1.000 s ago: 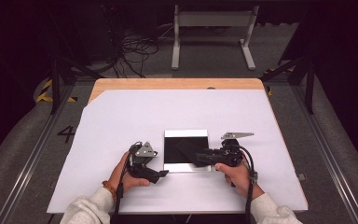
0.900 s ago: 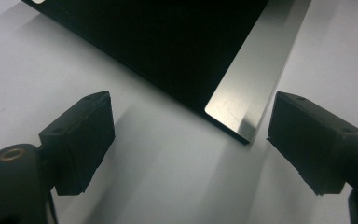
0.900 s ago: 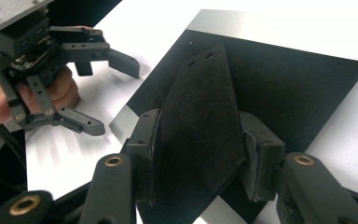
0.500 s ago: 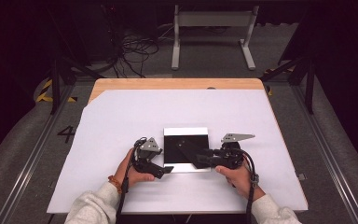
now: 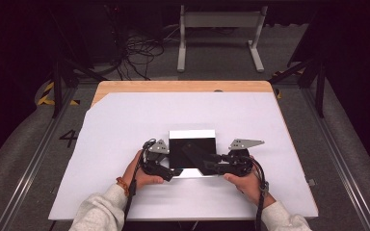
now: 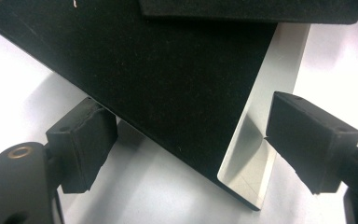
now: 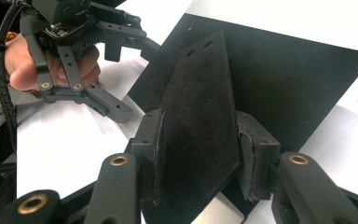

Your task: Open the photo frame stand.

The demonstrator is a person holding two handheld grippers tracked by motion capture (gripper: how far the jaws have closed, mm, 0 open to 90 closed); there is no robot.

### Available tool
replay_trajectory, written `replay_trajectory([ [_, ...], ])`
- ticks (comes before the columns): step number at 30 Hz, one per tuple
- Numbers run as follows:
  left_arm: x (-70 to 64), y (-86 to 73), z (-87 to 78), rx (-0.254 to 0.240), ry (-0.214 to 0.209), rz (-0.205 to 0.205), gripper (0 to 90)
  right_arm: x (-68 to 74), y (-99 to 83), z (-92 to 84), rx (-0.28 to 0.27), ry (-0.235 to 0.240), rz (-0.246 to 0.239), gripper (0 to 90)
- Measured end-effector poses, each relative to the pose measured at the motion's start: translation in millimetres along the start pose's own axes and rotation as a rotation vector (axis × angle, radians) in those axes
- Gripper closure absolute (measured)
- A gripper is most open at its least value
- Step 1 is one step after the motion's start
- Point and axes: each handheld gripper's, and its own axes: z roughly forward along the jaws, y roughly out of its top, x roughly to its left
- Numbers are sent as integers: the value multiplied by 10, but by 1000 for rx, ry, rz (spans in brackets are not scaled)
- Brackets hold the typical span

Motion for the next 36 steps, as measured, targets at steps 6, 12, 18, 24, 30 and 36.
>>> replay_trajectory([
  [6, -2, 11, 17, -4, 4, 0, 179, 7, 0, -5, -3, 0, -6, 580],
  [12, 30, 36, 12, -23, 5, -11, 189, 25, 1, -13, -6, -6, -28, 582],
  [18, 53, 54, 4, -51, 2, -38, 210, 47, 1, -21, -12, -11, -44, 583],
  [24, 73, 66, -45, -76, 15, -37, 264, 66, 1, -34, -15, -13, -62, 591],
  [30, 85, 74, -112, -127, 39, -61, 299, 78, -1, -45, -25, -9, -65, 613],
  [36, 93, 72, -162, -160, 30, -56, 322, 95, 2, -56, -20, -4, -73, 625],
])
